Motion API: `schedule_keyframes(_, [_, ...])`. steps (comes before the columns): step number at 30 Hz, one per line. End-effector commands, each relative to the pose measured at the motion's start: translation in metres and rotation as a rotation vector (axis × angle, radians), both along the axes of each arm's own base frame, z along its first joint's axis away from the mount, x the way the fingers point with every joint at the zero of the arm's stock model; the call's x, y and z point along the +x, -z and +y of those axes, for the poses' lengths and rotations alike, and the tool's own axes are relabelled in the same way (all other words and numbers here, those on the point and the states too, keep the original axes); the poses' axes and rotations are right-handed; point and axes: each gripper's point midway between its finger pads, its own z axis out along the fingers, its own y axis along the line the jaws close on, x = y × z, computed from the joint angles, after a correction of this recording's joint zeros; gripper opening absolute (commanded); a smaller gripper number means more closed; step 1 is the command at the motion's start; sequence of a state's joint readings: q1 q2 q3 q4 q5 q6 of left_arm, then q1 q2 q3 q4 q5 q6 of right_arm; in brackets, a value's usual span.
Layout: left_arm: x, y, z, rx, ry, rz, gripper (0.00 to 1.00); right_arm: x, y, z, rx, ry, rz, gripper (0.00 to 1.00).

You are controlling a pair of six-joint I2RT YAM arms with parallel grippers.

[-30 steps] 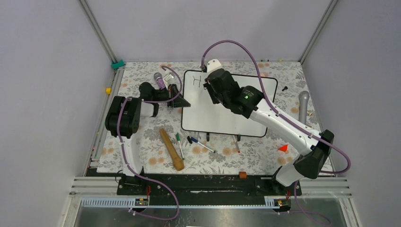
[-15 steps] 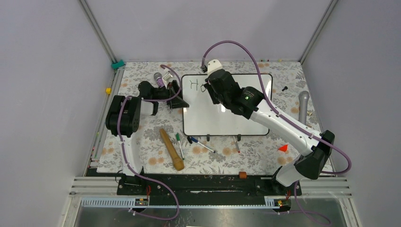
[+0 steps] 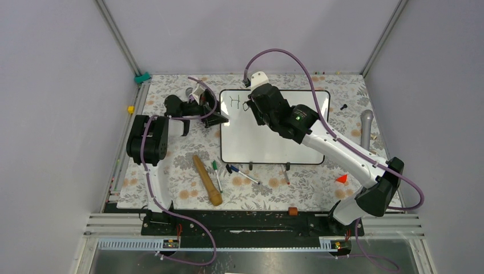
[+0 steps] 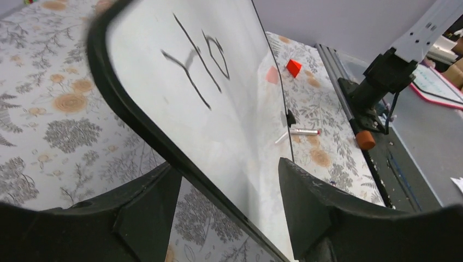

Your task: Write a sentence on the whiteboard

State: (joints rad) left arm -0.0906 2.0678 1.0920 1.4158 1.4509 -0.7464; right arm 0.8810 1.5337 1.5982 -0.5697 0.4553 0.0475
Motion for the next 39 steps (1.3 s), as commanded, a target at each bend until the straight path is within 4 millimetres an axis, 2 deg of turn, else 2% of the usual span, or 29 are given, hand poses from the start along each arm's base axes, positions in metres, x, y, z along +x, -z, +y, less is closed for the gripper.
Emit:
schedule_keyframes(1, [-0.017,-0.003,0.006,-0.003,-0.048,-0.261,0.64,0.0,-0.021,-0.006,0.036,0.016,-0.059,0.0])
schedule_keyframes(3, [-0.028,-0.004,0.009,0.001,-0.059,-0.319,0.59,-0.001,-0.021,-0.006,0.037,0.017,-0.058,0.0])
schedule_keyframes(7, [-0.039,0.001,0.007,0.022,0.033,-0.333,0.41,-0.002,-0.02,-0.006,0.045,0.017,-0.057,0.0])
schedule_keyframes(9, [-0.042,0.001,0.003,0.027,0.071,-0.337,0.37,-0.002,-0.02,-0.007,0.047,0.018,-0.056,0.0])
schedule_keyframes(10, [-0.045,0.001,0.001,0.029,0.087,-0.341,0.25,-0.002,-0.02,-0.007,0.047,0.019,-0.058,0.0])
schedule_keyframes(12, [-0.049,0.001,0.0,0.025,0.082,-0.382,0.18,-0.003,-0.02,-0.008,0.045,0.019,-0.057,0.0])
schedule_keyframes(13, [-0.05,0.0,0.001,0.018,0.049,-0.401,0.05,-0.004,-0.021,-0.008,0.049,0.019,-0.059,0.0])
schedule_keyframes(15, [-0.053,0.003,0.003,0.015,0.012,-0.418,0.0,-0.004,-0.021,-0.009,0.051,0.018,-0.058,0.0])
schedule_keyframes(18, [-0.05,0.002,0.003,0.015,0.014,-0.41,0.0,-0.005,-0.023,-0.009,0.052,0.017,-0.061,0.0])
schedule_keyframes(22, [-0.056,0.005,-0.001,0.039,0.15,-0.385,0.0,-0.005,-0.025,-0.01,0.051,0.017,-0.061,0.0])
schedule_keyframes(31, [-0.047,0.003,-0.007,0.05,0.187,-0.315,0.0,-0.003,-0.022,-0.008,0.042,0.016,-0.053,0.0])
schedule_keyframes(39, [-0.027,-0.003,-0.008,0.018,0.078,-0.236,0.0,-0.002,-0.026,-0.01,0.035,0.024,-0.065,0.0])
